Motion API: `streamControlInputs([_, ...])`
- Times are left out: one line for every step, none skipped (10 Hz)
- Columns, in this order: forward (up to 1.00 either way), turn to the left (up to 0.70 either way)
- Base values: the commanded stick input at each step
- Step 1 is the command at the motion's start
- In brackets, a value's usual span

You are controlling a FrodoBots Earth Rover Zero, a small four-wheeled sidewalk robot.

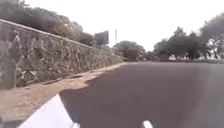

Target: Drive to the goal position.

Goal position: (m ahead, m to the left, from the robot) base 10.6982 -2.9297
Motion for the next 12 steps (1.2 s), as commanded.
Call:
streamControlInputs([0.5, 0.0])
streamControlInputs([0.5, 0.0])
streamControlInputs([0.5, 0.0])
streamControlInputs([0.5, 0.0])
streamControlInputs([0.5, 0.0])
streamControlInputs([0.5, 0.0])
streamControlInputs([0.5, 0.0])
streamControlInputs([0.5, -0.5])
streamControlInputs([0.5, -0.5])
streamControlInputs([0.5, -0.5])
streamControlInputs([0.5, -0.5])
streamControlInputs([0.5, -0.5])
